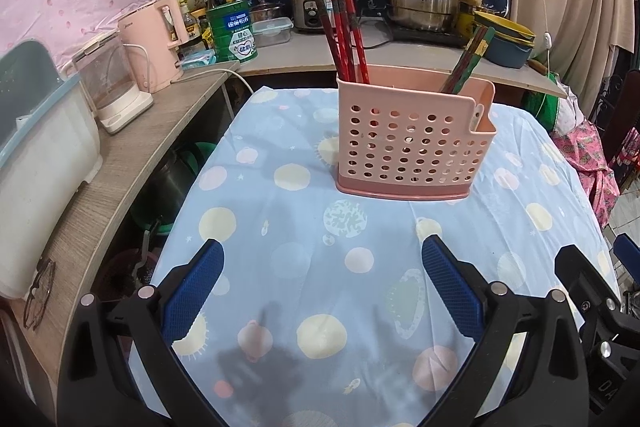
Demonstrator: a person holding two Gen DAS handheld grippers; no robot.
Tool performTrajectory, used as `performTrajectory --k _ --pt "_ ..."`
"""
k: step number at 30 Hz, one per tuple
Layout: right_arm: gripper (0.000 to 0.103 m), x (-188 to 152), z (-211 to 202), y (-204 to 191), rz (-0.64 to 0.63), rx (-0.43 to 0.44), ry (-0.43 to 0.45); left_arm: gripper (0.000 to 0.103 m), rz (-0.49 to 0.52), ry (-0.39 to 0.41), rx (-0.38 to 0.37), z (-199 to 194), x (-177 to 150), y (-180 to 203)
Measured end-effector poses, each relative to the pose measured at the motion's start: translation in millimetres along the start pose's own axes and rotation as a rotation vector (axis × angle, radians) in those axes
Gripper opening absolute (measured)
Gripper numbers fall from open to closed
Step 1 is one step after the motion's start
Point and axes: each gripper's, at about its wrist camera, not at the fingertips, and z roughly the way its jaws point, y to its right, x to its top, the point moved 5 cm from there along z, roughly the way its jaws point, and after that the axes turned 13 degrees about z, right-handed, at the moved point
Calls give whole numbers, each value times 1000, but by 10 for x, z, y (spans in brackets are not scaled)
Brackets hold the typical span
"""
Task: Organize utensils
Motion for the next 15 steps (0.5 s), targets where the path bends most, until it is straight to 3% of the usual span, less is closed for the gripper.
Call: performTrajectory --k 15 --pt "97 -16 40 -11 -2 -5 -9 95 9 -13 -3 35 -15 14"
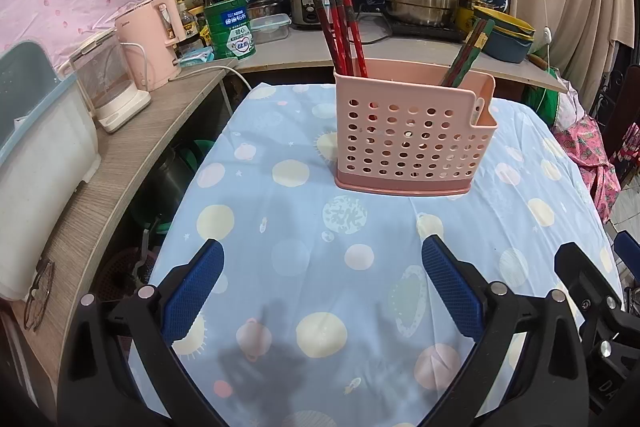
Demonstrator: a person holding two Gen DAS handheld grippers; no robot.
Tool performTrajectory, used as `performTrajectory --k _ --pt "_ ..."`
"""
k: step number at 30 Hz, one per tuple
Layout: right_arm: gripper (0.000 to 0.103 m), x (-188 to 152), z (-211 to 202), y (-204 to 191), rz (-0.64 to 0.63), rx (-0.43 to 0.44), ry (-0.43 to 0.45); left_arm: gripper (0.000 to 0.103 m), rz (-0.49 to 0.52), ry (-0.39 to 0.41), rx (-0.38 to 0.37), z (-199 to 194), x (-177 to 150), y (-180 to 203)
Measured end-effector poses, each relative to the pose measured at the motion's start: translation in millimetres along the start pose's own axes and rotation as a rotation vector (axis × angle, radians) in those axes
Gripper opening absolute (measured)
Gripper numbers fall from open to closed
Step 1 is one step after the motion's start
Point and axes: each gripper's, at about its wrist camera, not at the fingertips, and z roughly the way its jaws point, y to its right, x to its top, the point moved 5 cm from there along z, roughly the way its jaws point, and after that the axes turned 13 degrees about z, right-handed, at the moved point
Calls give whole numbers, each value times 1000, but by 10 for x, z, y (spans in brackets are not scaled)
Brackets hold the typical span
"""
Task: Organize utensils
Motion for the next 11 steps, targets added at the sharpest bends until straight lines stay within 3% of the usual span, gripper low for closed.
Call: performTrajectory --k 11 --pt "97 -9 7 -11 -1 -1 2 95 -9 -2 -6 3 -7 -2"
